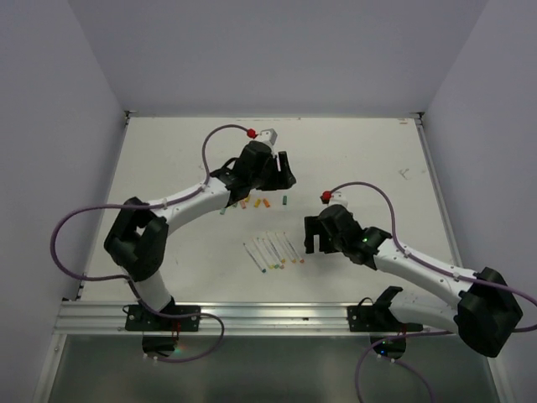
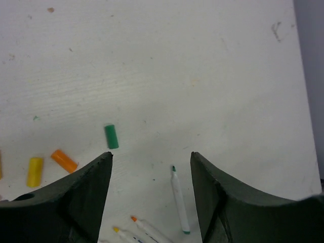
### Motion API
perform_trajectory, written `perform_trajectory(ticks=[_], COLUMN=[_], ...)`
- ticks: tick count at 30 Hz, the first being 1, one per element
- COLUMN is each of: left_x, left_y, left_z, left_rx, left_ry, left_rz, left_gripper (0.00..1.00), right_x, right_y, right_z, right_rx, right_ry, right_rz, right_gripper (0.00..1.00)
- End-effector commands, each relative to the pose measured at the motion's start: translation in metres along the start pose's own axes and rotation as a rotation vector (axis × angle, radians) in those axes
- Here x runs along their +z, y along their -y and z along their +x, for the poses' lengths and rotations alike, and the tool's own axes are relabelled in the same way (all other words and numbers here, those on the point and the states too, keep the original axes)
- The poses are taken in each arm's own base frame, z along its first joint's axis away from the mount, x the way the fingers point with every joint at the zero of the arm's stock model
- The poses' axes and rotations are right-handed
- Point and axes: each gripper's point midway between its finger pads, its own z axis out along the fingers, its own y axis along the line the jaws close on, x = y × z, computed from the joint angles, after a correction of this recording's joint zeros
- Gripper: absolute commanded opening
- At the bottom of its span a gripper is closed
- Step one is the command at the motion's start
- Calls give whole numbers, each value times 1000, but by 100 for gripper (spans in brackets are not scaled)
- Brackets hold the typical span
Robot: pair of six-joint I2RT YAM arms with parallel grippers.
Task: Open the pen caps
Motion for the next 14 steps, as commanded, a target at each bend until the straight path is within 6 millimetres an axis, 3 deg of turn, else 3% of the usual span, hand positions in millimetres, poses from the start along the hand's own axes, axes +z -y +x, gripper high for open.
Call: perform_trajectory(ticks=[1, 4, 5, 9, 11, 12, 14], left_x=[-40, -62, -69, -104, -119, -130, -152], left_y=[34, 37, 45, 44, 52, 52, 67], left_z=[-16, -2, -9, 15, 16, 30, 26], left_rx=[29, 12, 1, -33, -49, -44, -46], left_ry=[74, 60, 100, 108, 140, 121, 180], left_rz=[151, 216, 265, 376, 453, 509, 641], left_gripper=[68, 82, 100, 100, 100, 100, 100], right_x=[-5, -10, -11, -15, -21, -20, -29], right_y=[11, 21, 22, 21, 12, 12, 0], right_z=[4, 10, 10, 14, 12, 21, 6], right_rx=[41, 58, 75, 89, 100, 104, 118], right_ry=[-2, -23, -22, -26, -9, -22, 62], right_rz=[48, 97, 103, 86, 15, -2, -93], right_gripper=[98, 99, 99, 99, 99, 99, 99])
